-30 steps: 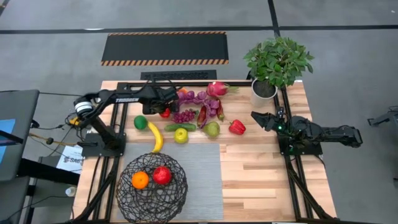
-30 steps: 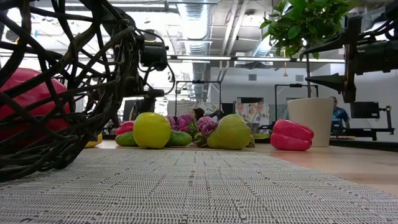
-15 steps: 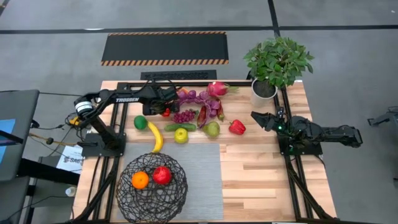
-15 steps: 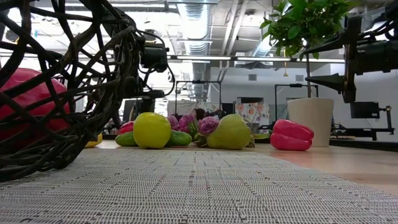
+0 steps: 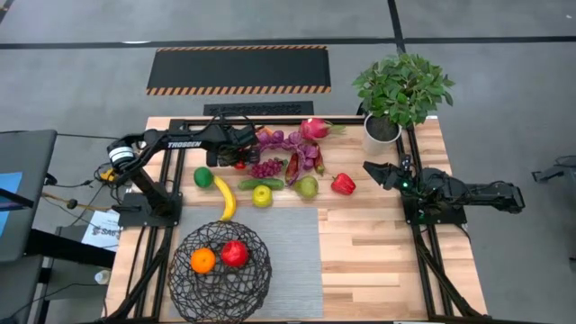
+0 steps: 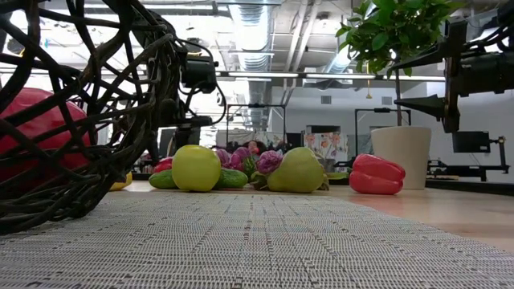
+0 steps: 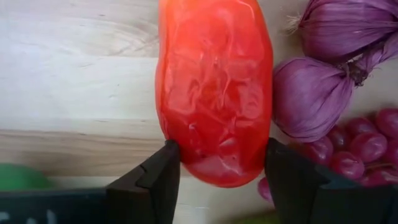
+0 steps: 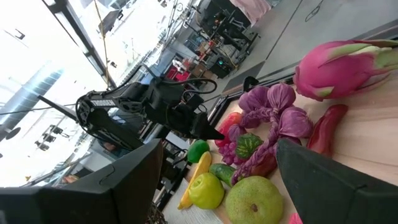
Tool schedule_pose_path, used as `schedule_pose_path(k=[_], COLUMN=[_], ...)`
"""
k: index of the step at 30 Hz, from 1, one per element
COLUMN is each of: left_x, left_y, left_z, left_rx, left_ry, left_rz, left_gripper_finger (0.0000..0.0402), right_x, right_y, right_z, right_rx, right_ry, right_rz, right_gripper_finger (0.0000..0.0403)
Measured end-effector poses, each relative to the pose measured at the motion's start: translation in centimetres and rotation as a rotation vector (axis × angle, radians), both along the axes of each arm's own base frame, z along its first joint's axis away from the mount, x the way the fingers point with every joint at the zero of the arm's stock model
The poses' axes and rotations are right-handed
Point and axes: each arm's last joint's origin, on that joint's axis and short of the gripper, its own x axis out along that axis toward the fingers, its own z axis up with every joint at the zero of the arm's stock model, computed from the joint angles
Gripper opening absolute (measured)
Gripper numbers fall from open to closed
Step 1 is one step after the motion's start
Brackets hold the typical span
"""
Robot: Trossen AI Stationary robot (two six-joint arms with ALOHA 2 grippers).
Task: Build produce basket
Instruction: Put the mango into the black wire basket
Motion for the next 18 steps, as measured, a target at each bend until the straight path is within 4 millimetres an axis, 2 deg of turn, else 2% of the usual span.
schedule_pose_path(k=[8, 18], left_x=[0.1, -0.6], left_y=[-0.7, -1.6], left_z=[1.5, 4.7], left_rx=[-0.007, 0.052], left_ry=[-0.084, -0.218], left_rz=[-0.028, -0.033], left_gripper_finger=[0.0176, 0.0176], right_x=[0.0, 0.0], right_y=[0.0, 0.0], right_z=[0.0, 0.0], right_rx=[-0.001, -0.002], right_ry=[0.001, 0.001], right_rz=[0.000, 0.000], right_gripper_finger=[0.0333, 0.0333])
